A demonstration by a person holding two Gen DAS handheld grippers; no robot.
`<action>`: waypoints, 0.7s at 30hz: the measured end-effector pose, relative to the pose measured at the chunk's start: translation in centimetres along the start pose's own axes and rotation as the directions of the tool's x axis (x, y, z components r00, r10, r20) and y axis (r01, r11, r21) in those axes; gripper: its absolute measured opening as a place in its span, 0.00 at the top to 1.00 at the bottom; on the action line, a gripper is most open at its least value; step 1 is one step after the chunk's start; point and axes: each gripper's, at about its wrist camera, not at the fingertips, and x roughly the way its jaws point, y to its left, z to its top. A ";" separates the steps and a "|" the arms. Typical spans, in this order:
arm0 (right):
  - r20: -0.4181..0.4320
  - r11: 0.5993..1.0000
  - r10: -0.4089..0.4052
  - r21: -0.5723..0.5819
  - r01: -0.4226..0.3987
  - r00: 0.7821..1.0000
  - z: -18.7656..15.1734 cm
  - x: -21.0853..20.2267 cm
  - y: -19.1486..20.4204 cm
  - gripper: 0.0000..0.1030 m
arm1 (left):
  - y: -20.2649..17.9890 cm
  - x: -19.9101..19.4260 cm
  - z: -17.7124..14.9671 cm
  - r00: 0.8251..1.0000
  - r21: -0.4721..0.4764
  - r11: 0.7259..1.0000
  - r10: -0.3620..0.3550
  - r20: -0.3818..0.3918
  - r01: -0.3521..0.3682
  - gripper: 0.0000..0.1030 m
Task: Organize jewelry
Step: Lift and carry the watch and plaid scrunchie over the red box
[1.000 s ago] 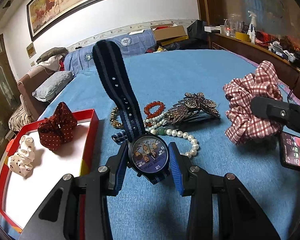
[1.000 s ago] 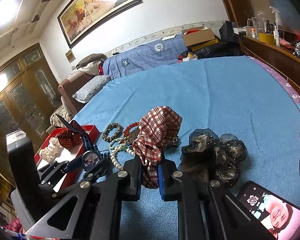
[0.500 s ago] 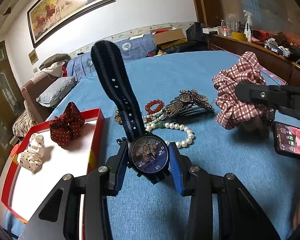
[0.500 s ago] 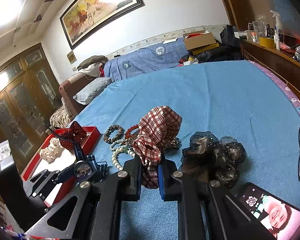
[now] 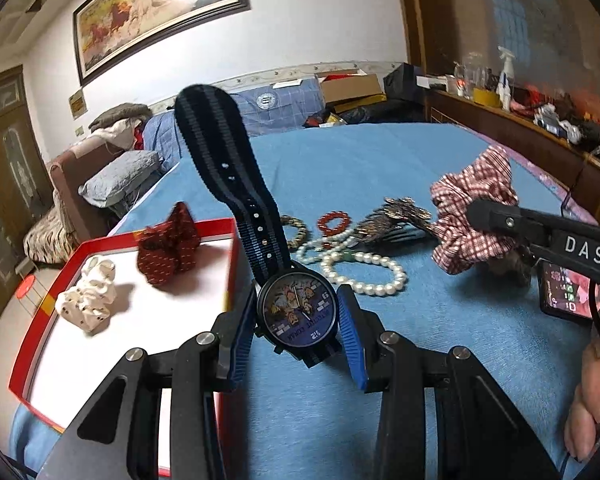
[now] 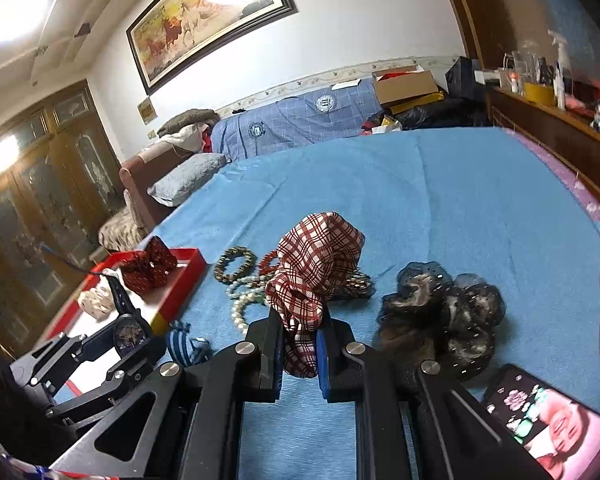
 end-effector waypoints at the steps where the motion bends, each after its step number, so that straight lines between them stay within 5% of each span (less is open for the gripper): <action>1: 0.000 1.000 0.003 0.007 -0.003 1.000 0.0 0.0 0.1 0.86 | 0.7 -0.1 0.0 1.000 -0.015 1.000 0.003 -0.001 -0.003 0.62; 12: 0.000 0.989 0.139 -0.052 -0.139 0.990 -0.5 0.6 7.6 0.86 | 11.3 -0.1 -1.3 0.994 -0.198 0.974 0.104 -0.039 -0.110 0.62; 17: -0.073 0.959 0.226 -0.159 -0.235 0.971 -1.0 3.0 14.1 0.86 | 15.8 0.7 -3.0 0.981 -0.265 0.946 0.169 -0.092 -0.187 0.62; 21: -0.144 0.939 0.268 -0.180 -0.292 0.953 -1.6 5.9 17.4 0.85 | 19.2 1.5 -4.3 0.980 -0.343 0.922 0.136 -0.143 -0.178 0.62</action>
